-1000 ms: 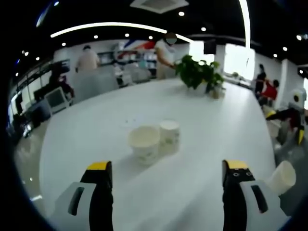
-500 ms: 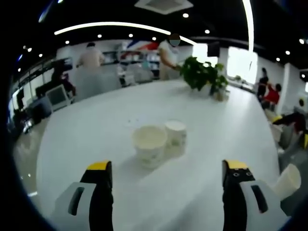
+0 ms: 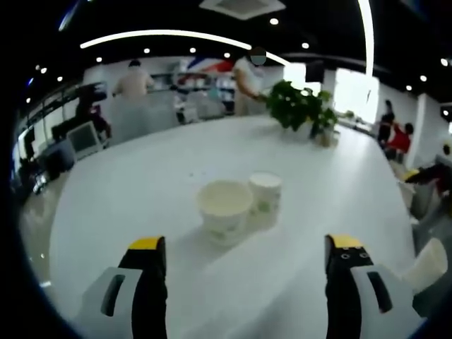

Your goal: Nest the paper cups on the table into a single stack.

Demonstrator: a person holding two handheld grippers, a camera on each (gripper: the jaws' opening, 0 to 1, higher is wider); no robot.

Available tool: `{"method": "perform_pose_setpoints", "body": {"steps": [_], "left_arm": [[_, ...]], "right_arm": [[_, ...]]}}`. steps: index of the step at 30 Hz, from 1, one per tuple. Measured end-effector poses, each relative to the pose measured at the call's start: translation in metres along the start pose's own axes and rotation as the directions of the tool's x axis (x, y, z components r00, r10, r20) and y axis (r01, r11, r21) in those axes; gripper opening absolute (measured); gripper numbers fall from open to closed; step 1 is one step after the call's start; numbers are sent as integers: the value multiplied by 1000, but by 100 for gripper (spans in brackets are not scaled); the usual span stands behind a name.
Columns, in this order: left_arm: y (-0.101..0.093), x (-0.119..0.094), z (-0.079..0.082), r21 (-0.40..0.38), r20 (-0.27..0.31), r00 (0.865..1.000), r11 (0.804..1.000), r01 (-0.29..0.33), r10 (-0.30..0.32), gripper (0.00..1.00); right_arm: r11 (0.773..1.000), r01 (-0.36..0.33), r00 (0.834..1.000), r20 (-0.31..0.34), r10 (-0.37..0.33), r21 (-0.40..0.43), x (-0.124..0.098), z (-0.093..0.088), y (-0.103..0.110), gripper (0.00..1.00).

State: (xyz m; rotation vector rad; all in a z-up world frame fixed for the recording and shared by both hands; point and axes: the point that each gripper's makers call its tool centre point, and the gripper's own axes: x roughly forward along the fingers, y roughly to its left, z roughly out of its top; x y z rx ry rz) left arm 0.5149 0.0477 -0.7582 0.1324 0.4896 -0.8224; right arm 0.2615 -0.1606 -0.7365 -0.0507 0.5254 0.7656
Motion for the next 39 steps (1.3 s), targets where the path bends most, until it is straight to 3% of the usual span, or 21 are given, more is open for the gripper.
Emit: {"method": "perform_pose_setpoints", "body": {"steps": [11, 18, 21, 27, 39], "left_arm": [[4, 19, -2, -1, 10, 1000, 1000, 1, -1, 90], [12, 24, 8, -12, 46, 999, 1000, -2, 3, 85], [14, 26, 13, 22, 60, 998, 1000, -8, 7, 84], [15, 35, 10, 25, 30, 999, 1000, 13, -14, 83], [15, 50, 14, 31, 40, 999, 999, 26, -27, 75]], "right_arm": [[1000, 10, 1000, -19, -10, 19, -4, -9, 3, 96], [1000, 6, 1000, -28, -5, 28, -6, -12, 7, 96], [1000, 5, 1000, -30, -4, 29, -6, -13, 8, 96], [1000, 6, 999, -38, -5, 26, -8, -15, 7, 96], [999, 7, 999, -52, -4, 43, -9, -21, 8, 95]]}}
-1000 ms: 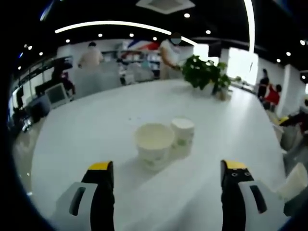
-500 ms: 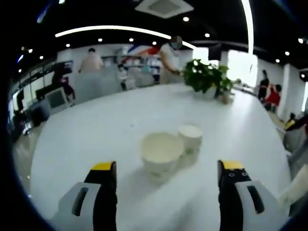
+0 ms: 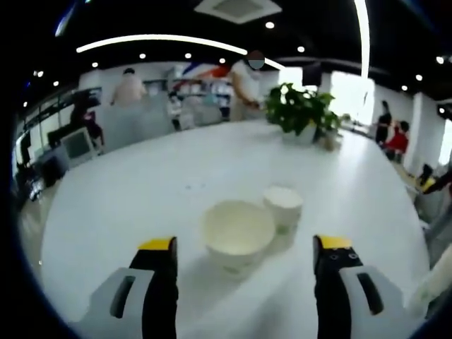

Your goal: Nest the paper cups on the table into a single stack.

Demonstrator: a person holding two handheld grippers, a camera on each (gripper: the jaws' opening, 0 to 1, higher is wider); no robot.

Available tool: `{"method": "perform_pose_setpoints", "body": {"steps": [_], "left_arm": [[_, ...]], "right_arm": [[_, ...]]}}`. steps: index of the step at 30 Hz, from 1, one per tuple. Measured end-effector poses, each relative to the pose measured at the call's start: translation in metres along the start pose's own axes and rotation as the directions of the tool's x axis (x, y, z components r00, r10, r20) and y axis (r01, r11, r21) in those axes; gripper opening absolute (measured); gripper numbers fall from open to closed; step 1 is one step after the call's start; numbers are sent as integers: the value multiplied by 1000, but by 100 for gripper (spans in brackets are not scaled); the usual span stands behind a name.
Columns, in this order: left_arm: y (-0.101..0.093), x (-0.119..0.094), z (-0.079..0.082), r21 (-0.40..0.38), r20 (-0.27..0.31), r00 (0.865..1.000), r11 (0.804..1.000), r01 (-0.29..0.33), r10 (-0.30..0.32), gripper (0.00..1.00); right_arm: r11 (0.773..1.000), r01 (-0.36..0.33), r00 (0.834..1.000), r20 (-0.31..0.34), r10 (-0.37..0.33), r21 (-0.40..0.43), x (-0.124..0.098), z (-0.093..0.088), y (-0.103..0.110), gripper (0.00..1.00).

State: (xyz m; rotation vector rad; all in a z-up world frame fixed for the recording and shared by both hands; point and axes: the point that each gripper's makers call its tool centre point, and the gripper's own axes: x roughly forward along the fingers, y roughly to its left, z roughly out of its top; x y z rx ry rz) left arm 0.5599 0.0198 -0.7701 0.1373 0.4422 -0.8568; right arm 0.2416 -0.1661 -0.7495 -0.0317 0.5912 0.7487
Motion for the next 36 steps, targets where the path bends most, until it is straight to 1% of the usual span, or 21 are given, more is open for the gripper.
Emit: {"method": "perform_pose_setpoints", "body": {"steps": [2, 3, 5, 7, 9, 12, 14, 16, 18, 21, 23, 28, 31, 34, 36], "left_arm": [[1, 1, 1, 17, 5, 1000, 1000, -2, 1, 72], [2, 3, 0, 23, -1, 1000, 1000, -1, 1, 69], [-1, 5, -2, 5, -8, 1000, 1000, 22, -21, 67], [1, 7, -4, 19, -14, 1000, 1000, 6, -5, 68], [4, 7, -2, 26, -8, 1000, 1000, -6, 6, 67], [5, 9, 2, 26, 1, 1000, 1000, -6, 6, 66], [6, 12, 1, 26, -8, 1000, 1000, -6, 6, 65], [7, 13, 3, 18, -2, 1000, 1000, -4, 4, 65], [8, 15, 5, 33, -1, 1000, 999, -5, 5, 63], [9, 18, 6, 31, -5, 1000, 1000, -4, 4, 63], [9, 19, 5, 30, -18, 1000, 1000, 3, -3, 62], [7, 22, 7, 45, -14, 1000, 999, 18, -17, 58], [4, 24, 3, 62, -35, 999, 998, 28, -26, 58], [1, 24, 0, 63, -48, 998, 997, 50, -47, 53], [2, 25, -2, 66, -54, 997, 997, 49, -46, 52]], "right_arm": [[1000, -1, 1000, -1, 1, 3, 0, -1, 0, 95], [1000, -2, 1000, -1, 2, 2, 0, -1, 1, 95], [1000, -2, 1000, -3, 2, 2, 0, -1, 1, 95], [1000, 1, 1000, -4, -1, 7, 0, -2, 0, 95], [1000, 3, 1000, -1, -3, 10, 0, -2, 0, 95], [1000, 1, 1000, -7, -1, 14, -1, -3, 0, 94], [1000, -1, 1000, -7, 1, 13, 0, -3, 1, 94], [1000, -3, 1000, -9, 3, 13, 0, -3, 2, 95], [1000, -4, 1000, -7, 4, 14, 1, -3, 2, 95], [1000, -7, 1000, -5, 7, 13, 2, -1, 3, 95], [1000, -9, 1000, -8, 9, 11, 2, -1, 3, 94], [1000, -9, 1000, -1, 9, 10, 2, 1, 2, 94], [1000, -8, 1000, -3, 8, 10, 2, 1, 1, 94], [1000, -3, 1000, 1, 3, 12, 0, 3, 0, 94], [1000, -1, 1000, 4, 1, 19, 0, 3, 0, 94]]}}
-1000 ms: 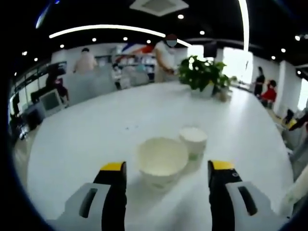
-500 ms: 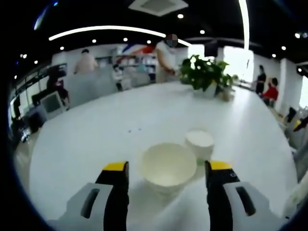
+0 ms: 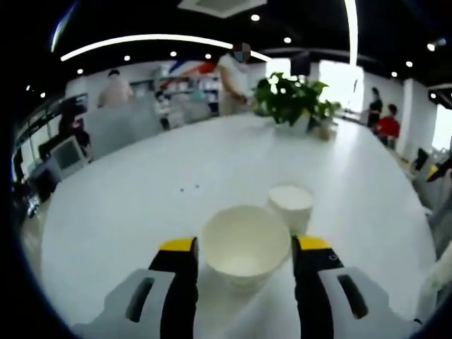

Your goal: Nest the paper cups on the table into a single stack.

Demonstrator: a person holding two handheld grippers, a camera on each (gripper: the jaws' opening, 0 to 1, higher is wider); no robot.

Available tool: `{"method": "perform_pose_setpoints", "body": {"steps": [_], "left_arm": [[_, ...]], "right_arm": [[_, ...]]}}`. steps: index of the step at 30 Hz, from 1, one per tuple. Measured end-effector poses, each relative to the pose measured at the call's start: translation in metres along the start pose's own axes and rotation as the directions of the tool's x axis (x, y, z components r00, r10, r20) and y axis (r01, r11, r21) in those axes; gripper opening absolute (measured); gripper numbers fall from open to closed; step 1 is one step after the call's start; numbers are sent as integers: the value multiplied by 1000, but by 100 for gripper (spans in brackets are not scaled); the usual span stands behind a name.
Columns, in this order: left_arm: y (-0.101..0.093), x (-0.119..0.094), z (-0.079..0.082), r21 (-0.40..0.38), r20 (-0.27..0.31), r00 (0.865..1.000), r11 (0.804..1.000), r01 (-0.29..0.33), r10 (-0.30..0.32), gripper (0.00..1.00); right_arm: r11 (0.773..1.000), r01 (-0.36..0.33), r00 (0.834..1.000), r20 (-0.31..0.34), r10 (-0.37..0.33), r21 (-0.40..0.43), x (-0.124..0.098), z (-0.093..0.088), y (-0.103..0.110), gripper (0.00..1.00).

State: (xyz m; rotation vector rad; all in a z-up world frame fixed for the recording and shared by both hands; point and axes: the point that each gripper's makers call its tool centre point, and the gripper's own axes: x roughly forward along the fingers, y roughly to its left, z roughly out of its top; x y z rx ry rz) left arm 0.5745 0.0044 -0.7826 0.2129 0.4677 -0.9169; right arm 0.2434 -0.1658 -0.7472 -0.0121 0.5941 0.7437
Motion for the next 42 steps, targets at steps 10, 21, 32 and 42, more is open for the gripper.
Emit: {"method": "perform_pose_setpoints", "body": {"steps": [10, 21, 32, 42], "left_arm": [[-1, 1, -3, -1, -8, 1000, 1000, 10, -10, 49], [-4, -4, -2, 17, -6, 1000, 1000, 14, -14, 46], [-5, -12, -1, 9, 0, 1000, 1000, 12, -12, 45], [-6, -22, 2, -2, 6, 1000, 1000, 6, -6, 45]], "right_arm": [[1000, 5, 1000, -2, -5, 4, -3, -1, -1, 94], [1000, 4, 1000, 1, -4, 3, -3, 0, -1, 94], [1000, 1, 1000, 5, -1, -5, -2, 1, 1, 93], [1000, 3, 1000, 13, -3, -9, -5, 6, 2, 93]]}}
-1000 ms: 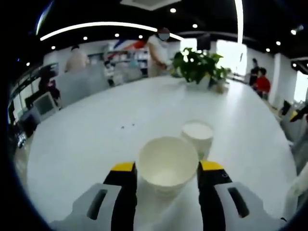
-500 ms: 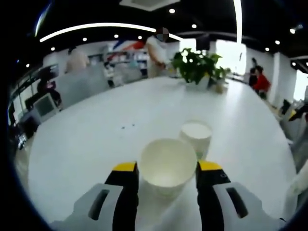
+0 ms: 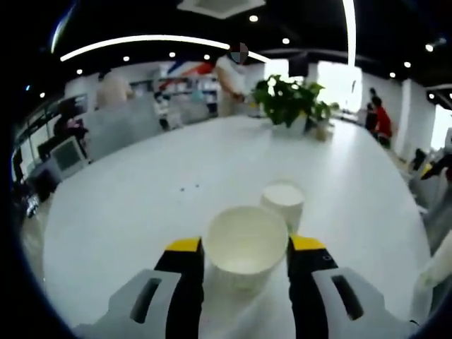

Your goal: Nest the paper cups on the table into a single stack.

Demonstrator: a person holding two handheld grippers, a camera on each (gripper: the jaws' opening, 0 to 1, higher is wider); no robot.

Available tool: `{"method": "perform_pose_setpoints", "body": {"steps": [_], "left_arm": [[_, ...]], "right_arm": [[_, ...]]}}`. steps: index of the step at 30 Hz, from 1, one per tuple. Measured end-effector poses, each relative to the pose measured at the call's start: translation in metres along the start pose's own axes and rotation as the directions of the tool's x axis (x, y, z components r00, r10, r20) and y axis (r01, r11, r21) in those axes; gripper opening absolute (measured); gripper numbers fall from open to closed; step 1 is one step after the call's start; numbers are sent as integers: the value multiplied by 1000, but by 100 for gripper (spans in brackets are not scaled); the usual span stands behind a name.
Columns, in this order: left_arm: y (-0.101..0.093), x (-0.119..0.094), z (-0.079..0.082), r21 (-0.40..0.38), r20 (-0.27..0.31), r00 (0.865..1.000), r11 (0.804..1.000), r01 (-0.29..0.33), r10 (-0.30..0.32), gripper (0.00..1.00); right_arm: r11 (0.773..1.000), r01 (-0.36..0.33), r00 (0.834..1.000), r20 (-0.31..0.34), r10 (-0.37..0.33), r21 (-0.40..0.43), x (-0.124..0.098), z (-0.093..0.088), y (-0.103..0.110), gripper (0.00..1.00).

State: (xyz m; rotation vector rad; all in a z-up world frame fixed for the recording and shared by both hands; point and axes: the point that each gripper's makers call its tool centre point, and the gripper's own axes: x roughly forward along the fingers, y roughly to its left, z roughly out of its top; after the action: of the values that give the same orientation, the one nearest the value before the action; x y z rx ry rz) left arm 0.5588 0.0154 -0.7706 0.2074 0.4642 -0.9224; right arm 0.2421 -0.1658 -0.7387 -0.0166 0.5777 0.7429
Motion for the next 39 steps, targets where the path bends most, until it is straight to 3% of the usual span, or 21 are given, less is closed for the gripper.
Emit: {"method": "perform_pose_setpoints", "body": {"steps": [26, 39], "left_arm": [[-15, -36, 32, -9, 39, 999, 999, -30, 31, 45], [-34, -56, 49, -4, 61, 998, 1000, -19, 20, 45]], "right_arm": [[999, 32, 996, 80, -32, 4, -7, 20, -4, 92], [998, 59, 991, 115, -62, 25, -11, 23, -3, 90]]}}
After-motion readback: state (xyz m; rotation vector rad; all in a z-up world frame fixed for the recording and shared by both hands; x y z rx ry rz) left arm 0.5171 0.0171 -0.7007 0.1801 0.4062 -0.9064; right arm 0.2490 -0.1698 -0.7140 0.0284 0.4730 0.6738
